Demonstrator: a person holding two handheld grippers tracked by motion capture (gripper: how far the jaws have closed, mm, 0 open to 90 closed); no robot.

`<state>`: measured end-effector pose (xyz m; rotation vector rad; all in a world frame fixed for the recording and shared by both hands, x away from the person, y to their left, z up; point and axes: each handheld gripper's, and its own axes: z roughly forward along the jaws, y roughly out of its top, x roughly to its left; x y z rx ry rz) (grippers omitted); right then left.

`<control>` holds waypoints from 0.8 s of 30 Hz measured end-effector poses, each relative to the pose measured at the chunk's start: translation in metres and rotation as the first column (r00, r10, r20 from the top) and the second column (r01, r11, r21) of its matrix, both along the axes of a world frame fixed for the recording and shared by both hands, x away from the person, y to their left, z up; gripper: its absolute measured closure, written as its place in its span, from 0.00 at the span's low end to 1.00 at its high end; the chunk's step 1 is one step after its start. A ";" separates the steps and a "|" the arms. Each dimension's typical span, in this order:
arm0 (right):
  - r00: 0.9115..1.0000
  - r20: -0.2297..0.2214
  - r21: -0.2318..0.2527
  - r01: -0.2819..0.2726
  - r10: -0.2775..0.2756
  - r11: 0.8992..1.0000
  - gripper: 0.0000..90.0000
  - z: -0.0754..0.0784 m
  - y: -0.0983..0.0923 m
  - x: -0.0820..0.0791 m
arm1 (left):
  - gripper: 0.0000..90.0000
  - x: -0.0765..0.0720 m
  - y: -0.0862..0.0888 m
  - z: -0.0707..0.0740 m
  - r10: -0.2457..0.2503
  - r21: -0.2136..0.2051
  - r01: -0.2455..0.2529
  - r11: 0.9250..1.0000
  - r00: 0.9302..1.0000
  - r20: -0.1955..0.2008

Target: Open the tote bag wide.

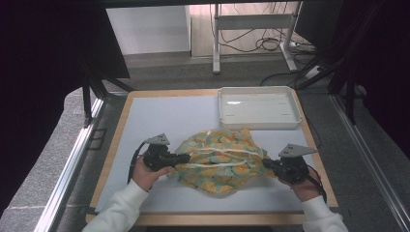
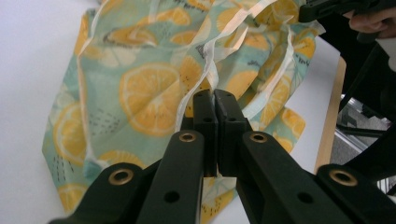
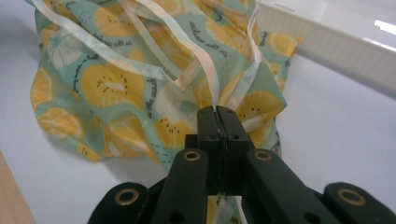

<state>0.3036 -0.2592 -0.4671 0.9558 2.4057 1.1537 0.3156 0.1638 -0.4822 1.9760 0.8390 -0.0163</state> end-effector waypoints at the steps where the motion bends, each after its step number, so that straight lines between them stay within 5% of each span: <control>1: 1.000 -0.010 0.000 0.003 -0.003 1.000 0.98 -0.002 0.000 -0.003 | 0.99 -0.001 0.000 -0.002 -0.004 0.001 0.004 1.000 1.000 -0.006; 24: 0.998 -0.056 -0.015 -0.011 0.010 1.000 0.98 -0.018 -0.003 -0.011 | 0.99 -0.008 -0.002 -0.019 -0.028 0.028 0.029 0.999 0.999 -0.044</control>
